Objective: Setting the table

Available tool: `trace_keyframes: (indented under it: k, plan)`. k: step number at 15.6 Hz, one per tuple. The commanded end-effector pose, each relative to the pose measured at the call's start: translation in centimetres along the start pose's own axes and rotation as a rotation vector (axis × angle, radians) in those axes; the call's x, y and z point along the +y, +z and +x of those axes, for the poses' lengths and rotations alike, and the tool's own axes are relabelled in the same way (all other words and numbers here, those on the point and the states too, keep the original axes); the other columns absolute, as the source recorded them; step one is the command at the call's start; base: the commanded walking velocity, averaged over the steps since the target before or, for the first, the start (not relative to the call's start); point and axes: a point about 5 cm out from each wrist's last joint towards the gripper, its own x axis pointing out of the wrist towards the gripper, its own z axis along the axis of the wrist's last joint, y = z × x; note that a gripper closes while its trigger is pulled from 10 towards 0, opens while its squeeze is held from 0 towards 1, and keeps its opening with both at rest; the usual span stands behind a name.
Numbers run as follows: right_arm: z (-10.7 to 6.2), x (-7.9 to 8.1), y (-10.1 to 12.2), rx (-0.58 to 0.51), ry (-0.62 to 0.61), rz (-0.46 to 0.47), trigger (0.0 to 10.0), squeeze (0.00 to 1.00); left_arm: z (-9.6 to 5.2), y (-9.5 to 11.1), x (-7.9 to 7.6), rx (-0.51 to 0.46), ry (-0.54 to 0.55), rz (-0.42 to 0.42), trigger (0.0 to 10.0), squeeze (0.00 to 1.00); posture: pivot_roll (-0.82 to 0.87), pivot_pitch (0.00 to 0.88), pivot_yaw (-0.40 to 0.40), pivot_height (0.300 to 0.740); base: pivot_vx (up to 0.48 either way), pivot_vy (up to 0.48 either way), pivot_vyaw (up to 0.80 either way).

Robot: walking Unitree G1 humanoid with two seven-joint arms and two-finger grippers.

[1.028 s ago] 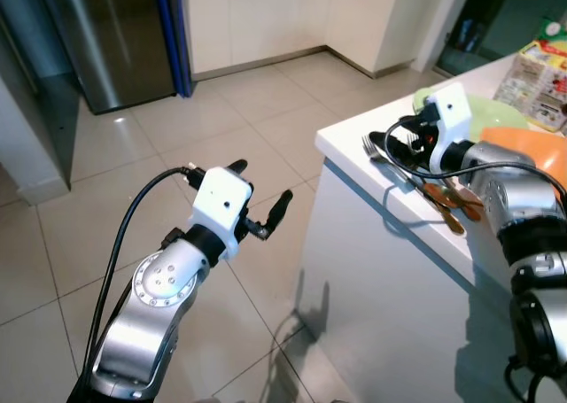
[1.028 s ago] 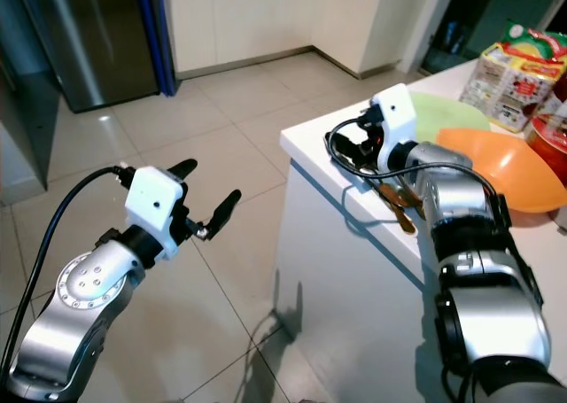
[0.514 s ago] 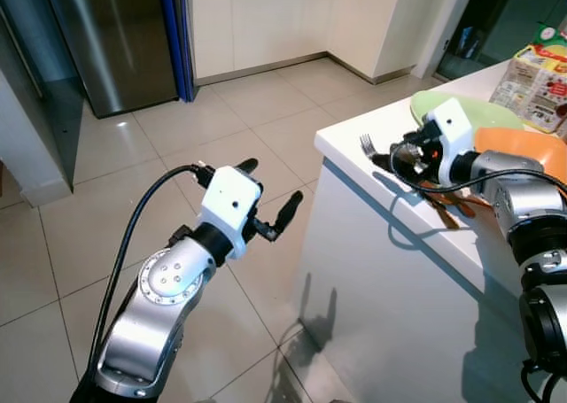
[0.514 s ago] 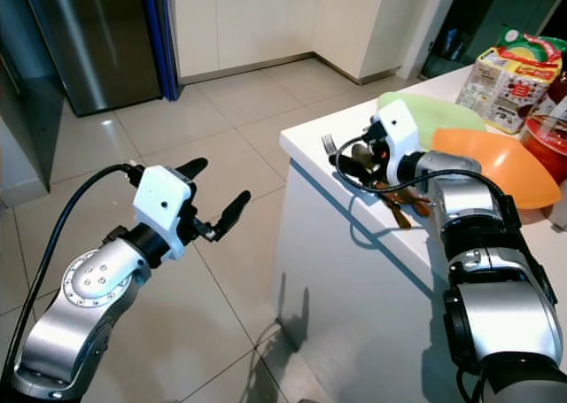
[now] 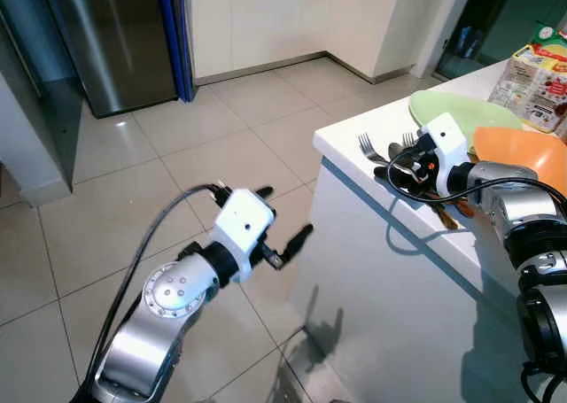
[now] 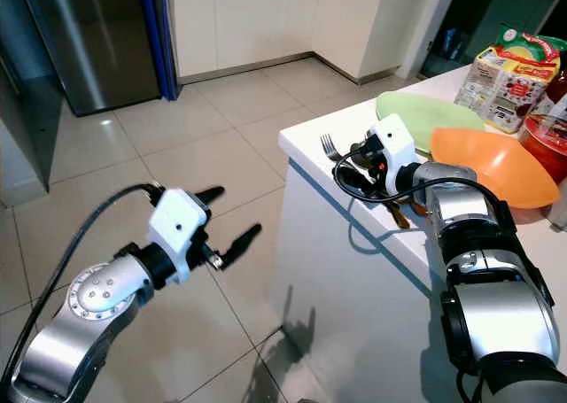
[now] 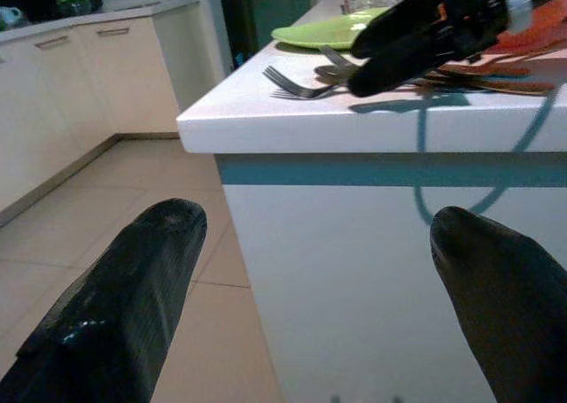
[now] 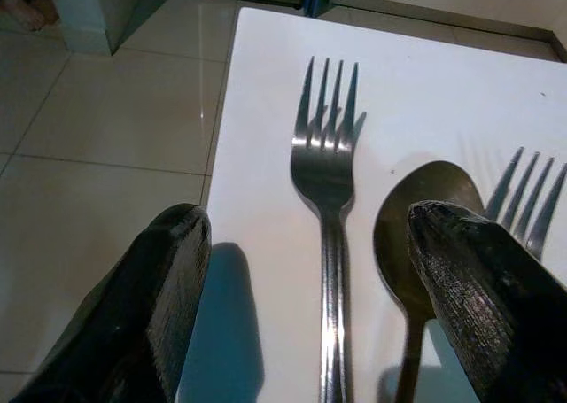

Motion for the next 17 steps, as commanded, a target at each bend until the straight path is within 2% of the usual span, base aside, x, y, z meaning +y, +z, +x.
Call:
trace_keyframes:
  k: [1, 8, 9, 10, 12, 14, 15, 16, 17]
  plan:
    - [0.08, -0.04, 0.36, 0.002, 0.005, -0.018, 10.0, 0.0, 0.02, 0.53, -0.44, -0.016, -0.029, 0.003, 10.0, 0.0, -0.04, 0.0, -0.085, 0.74, 0.0, 0.0, 0.0]
    - [0.43, 0.07, 0.1, 0.023, -0.008, 0.002, 10.0, 0.0, 0.1, 0.67, -0.39, -0.017, -0.033, 0.007, 10.0, 0.0, -0.05, 0.0, -0.08, 0.74, 0.0, 0.0, 0.0]
    - [0.48, 0.05, 0.07, 0.027, -0.014, 0.008, 9.9, 0.0, 0.08, 0.67, -0.4, -0.017, -0.034, 0.006, 10.0, 0.0, -0.05, 0.0, -0.08, 0.74, 0.0, 0.0, 0.0]
    - [0.54, 0.07, 0.05, 0.03, -0.015, 0.019, 9.3, 0.0, 0.06, 0.68, -0.4, -0.016, -0.034, 0.005, 10.0, 0.0, -0.05, 0.0, -0.08, 0.74, 0.0, 0.0, 0.0]
    - [0.69, 0.16, 0.02, 0.029, -0.011, 0.057, 4.5, 0.0, 0.07, 0.74, -0.4, -0.017, -0.034, 0.004, 10.0, 0.0, -0.04, 0.0, -0.082, 0.74, 0.0, 0.0, 0.0]
    - [0.84, 0.19, 0.17, 0.021, -0.015, 0.089, 2.5, 0.0, 0.07, 0.77, -0.4, -0.019, -0.033, 0.002, 10.0, 0.0, -0.04, 0.0, -0.084, 0.74, 0.0, 0.0, 0.0]
    - [0.89, 0.18, 0.22, 0.021, -0.019, 0.093, 0.8, 0.0, 0.06, 0.76, -0.4, -0.019, -0.033, 0.002, 10.0, 0.0, -0.04, 0.0, -0.085, 0.74, 0.0, 0.0, 0.0]
    - [0.97, 0.13, 0.33, 0.022, -0.031, 0.099, 0.0, 0.0, 0.06, 0.77, -0.43, -0.02, -0.032, 0.001, 10.0, 0.0, -0.04, 0.0, -0.088, 0.74, 0.0, 0.0, 0.0]
    - [1.02, 0.07, 0.46, 0.02, -0.042, 0.107, 0.0, 0.0, 0.05, 0.78, -0.46, -0.021, -0.031, -0.001, 10.0, 0.0, -0.04, 0.0, -0.09, 0.74, 0.0, 0.0, 0.0]
